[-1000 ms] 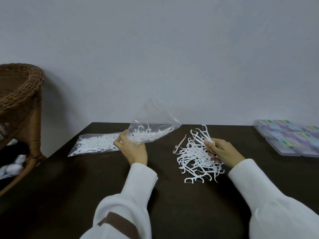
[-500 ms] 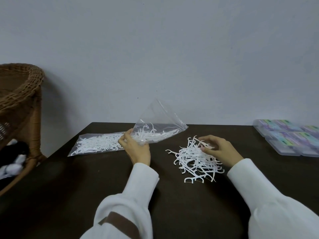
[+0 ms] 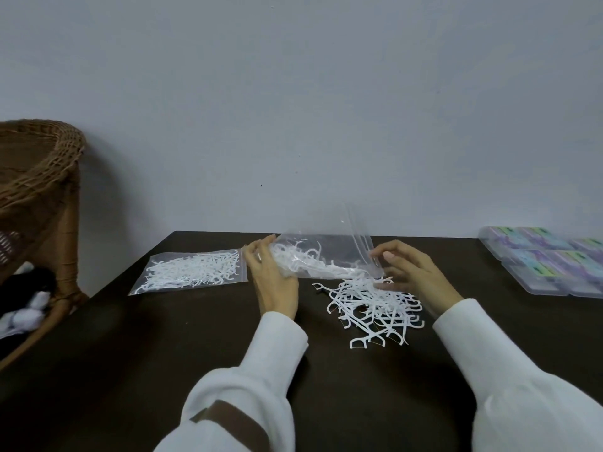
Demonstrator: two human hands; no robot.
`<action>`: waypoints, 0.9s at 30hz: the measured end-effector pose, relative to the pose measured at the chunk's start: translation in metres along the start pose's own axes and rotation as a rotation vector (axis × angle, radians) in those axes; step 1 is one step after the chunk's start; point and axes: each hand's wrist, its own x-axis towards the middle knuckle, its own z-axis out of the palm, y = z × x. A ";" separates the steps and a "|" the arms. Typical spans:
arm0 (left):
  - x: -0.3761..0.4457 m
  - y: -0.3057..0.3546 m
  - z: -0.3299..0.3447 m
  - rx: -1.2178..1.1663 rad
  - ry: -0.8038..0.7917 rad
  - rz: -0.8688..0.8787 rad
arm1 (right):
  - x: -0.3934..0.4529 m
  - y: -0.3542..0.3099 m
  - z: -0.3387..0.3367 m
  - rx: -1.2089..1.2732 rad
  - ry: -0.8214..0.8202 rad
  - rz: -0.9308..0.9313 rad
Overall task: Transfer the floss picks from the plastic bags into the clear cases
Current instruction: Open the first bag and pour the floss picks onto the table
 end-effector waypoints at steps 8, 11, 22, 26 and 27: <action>-0.012 0.011 0.001 0.138 -0.130 0.359 | 0.000 0.010 0.010 -0.230 -0.202 0.216; -0.017 0.016 0.004 0.159 -0.132 0.525 | 0.000 0.012 0.009 -0.425 -0.238 0.201; -0.019 0.020 0.003 0.194 -0.094 0.694 | 0.008 0.009 0.021 -0.541 -0.286 0.355; -0.020 0.020 0.005 0.197 -0.099 0.716 | 0.008 0.007 0.022 -0.577 -0.246 0.364; -0.019 0.020 0.005 0.203 -0.100 0.728 | 0.006 0.007 0.022 -0.506 -0.228 0.365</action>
